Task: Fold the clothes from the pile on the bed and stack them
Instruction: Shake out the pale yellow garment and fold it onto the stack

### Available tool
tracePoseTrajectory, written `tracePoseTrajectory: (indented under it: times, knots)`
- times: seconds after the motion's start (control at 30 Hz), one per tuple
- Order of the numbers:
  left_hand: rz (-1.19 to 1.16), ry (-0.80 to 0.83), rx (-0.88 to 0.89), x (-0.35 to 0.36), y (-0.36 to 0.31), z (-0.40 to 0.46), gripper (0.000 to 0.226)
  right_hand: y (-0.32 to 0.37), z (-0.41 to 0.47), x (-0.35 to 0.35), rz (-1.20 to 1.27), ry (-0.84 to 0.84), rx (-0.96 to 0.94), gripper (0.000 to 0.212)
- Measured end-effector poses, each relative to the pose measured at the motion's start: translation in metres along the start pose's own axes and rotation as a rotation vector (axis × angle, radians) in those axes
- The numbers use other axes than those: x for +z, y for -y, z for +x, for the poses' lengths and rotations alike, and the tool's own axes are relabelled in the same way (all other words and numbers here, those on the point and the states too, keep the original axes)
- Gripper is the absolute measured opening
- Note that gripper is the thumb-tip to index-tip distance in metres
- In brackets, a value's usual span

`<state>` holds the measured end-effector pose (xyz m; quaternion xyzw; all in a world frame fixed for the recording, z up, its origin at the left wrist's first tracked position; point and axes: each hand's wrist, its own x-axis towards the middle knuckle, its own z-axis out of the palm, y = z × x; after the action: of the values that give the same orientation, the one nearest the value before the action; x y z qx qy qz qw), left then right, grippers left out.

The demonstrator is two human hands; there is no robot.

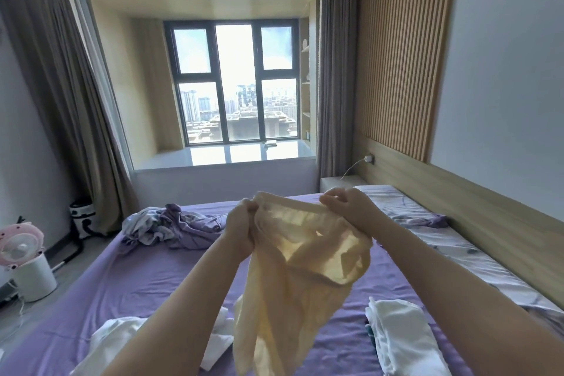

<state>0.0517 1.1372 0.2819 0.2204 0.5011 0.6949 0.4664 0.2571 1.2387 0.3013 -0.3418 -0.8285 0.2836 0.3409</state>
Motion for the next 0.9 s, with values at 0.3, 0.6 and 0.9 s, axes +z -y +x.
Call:
tracePoseTrajectory:
  times: [0.3, 0.6, 0.9]
  knots:
    - [0.185, 0.271, -0.084, -0.018, -0.001, -0.005, 0.027, -0.009, -0.011, -0.003, 0.137, 0.447, 0.116, 0.009]
    - [0.757, 0.259, -0.062, -0.016, 0.034, -0.007, 0.027, 0.000, -0.018, 0.006, 0.718, 0.240, 0.155, 0.013]
    - [0.287, 0.266, -0.181, -0.016, 0.052, -0.010, 0.017, -0.010, -0.023, 0.005, 0.759, 0.257, 0.194, 0.022]
